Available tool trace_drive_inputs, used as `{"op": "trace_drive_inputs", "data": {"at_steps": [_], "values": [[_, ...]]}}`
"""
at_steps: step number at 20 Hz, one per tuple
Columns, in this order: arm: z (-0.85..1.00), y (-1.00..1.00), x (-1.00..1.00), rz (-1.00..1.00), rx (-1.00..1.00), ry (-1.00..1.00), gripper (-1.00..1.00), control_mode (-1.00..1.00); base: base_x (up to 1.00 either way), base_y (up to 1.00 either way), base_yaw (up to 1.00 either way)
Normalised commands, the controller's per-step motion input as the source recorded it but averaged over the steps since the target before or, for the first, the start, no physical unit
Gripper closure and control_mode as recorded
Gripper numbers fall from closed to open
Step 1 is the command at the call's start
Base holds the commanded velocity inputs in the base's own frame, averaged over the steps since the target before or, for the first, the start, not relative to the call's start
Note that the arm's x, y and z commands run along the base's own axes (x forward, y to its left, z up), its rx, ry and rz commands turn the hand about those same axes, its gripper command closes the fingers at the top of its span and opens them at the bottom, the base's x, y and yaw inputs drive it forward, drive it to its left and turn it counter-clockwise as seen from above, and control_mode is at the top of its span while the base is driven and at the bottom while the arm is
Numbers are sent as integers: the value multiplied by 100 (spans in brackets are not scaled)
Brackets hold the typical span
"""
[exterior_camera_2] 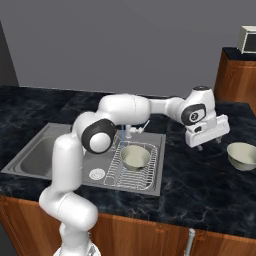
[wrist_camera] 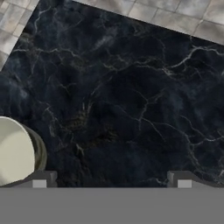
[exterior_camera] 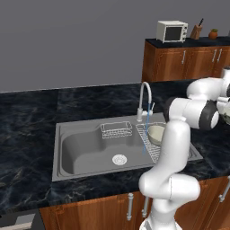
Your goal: Rinse each bowl for a few seconds and place them down in the sink or on the counter.
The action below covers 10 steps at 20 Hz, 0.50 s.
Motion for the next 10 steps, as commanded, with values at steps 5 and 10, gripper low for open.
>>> {"op": "trace_drive_inputs", "data": {"at_steps": [5,10], "values": [[0,-28,10,0,3,0,-100,-100,0,0,0],[-1,-23,8,1,5,0,-100,-100,0,0,0]]}}
